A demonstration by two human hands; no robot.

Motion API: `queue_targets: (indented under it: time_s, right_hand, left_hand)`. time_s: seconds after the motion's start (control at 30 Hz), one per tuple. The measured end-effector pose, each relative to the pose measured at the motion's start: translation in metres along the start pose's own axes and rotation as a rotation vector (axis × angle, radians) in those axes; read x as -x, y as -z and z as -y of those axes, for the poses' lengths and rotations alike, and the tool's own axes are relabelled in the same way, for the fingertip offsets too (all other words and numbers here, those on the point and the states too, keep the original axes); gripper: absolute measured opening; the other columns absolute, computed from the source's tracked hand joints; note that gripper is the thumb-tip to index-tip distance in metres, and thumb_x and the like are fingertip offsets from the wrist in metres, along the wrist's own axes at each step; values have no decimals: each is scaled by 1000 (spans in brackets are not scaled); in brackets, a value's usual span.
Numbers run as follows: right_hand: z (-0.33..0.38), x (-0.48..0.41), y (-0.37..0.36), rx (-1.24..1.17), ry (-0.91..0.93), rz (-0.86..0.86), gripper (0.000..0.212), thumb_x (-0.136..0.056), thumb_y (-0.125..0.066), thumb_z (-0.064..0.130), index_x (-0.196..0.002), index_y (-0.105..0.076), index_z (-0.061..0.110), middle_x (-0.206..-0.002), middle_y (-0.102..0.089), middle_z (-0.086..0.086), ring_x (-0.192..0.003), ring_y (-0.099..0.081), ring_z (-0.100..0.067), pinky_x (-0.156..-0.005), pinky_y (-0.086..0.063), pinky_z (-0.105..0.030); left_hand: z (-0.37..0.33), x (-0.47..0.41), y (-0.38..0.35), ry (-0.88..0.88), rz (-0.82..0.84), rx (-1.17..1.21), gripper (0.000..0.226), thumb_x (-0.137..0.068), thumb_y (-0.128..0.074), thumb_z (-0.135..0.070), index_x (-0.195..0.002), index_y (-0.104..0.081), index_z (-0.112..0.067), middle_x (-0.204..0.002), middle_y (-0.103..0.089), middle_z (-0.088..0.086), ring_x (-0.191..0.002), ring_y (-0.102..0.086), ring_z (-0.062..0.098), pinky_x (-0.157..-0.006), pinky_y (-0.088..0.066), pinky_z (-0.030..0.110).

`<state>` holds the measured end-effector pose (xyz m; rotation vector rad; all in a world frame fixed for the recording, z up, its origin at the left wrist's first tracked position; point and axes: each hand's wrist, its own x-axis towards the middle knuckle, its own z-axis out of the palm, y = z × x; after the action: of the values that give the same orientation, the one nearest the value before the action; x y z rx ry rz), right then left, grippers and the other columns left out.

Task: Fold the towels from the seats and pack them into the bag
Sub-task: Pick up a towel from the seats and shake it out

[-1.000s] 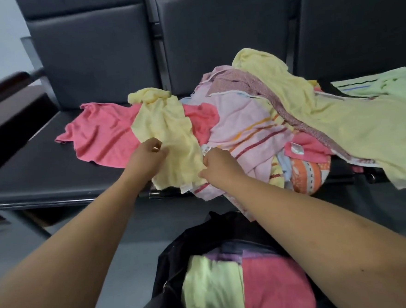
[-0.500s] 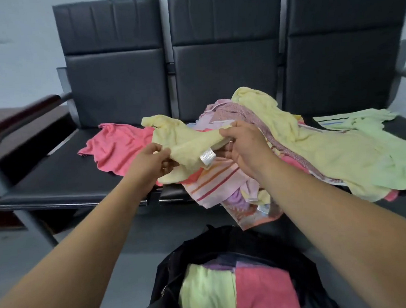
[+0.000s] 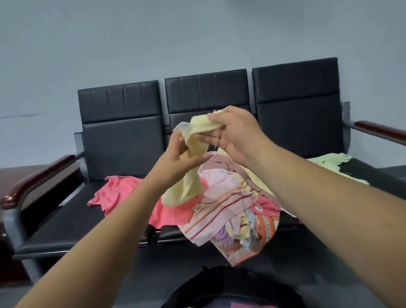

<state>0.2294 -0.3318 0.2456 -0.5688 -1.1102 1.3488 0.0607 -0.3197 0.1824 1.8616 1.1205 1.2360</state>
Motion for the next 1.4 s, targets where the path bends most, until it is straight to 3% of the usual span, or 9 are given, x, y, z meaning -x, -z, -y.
queue_targets:
  time_s: [0.2,0.43,0.67,0.93,1.0,1.07,1.17,1.3,1.4]
  right_hand:
    - [45,10,-12,69,105,-123,9,-99,-53,-5,-94,-49,1,-106,-56,-26,-97,-70,-42,-66,-64,-40]
    - [50,-4,59,542,44,-572,4,-93,-64,5,-91,-65,2,-99,-67,-12,-80,-71,-28,-75,-64,-47]
    - [40,-1,97,375,-196,-497,2,-94,-58,-5,-95,-60,-4,-96,-62,-21,-65,-67,-23,-54,-58,-25]
    - [109,-17,48,694,128,-290,58,-86,-74,4,-140,-55,7,-134,-58,-6,-117,-60,-20,-105,-51,-37]
    - [131,-19,34,599,245,-287,56,-86,-73,2,-138,-56,9,-127,-62,-10,-111,-65,-23,-97,-56,-35]
    - [155,-21,21,116,321,-256,33,-90,-69,-3,-122,-62,1,-103,-68,-14,-86,-70,-21,-78,-59,-29]
    - [170,-17,6,-327,194,-209,7,-95,-63,-1,-101,-66,0,-77,-68,-9,-59,-63,-15,-56,-54,-23]
    - [153,-13,16,268,214,-401,10,-93,-65,3,-91,-70,11,-83,-66,-6,-60,-57,-13,-52,-50,-23]
    - [145,-10,34,263,253,-493,24,-92,-64,0,-110,-64,16,-87,-65,-5,-64,-59,-14,-66,-56,-28]
  left_hand:
    - [-21,-9,5,-6,-321,-440,19,-90,-53,-7,-102,-45,-19,-87,-59,2,-72,-56,20,-49,-44,24]
    - [4,7,43,135,64,-698,25,-95,-68,-32,-71,-63,-26,-55,-56,-15,-53,-49,0,-50,-33,15]
    - [3,-5,80,216,81,-868,16,-100,-60,-31,-93,-66,-18,-84,-64,0,-77,-55,17,-63,-40,28]
    - [-118,-52,104,113,-284,-611,26,-105,-47,-31,-93,-64,-16,-79,-56,1,-74,-51,20,-71,-39,31]
    - [-154,-51,112,50,-267,-489,25,-106,-48,-31,-89,-62,-18,-72,-55,-3,-65,-51,15,-63,-42,26]
    - [-188,-43,116,-84,-151,-45,27,-107,-46,-24,-85,-60,-16,-67,-58,-5,-58,-56,10,-54,-47,23]
    - [-216,-37,119,-173,-18,348,31,-107,-39,-15,-96,-67,-12,-81,-69,2,-68,-68,13,-61,-58,26]
    - [-203,-40,115,67,-8,-242,21,-104,-53,-23,-103,-68,-7,-90,-67,5,-81,-63,20,-72,-54,32]
    - [-176,-39,117,172,-136,-865,19,-102,-57,-31,-105,-69,-16,-99,-65,5,-91,-57,24,-84,-47,37]
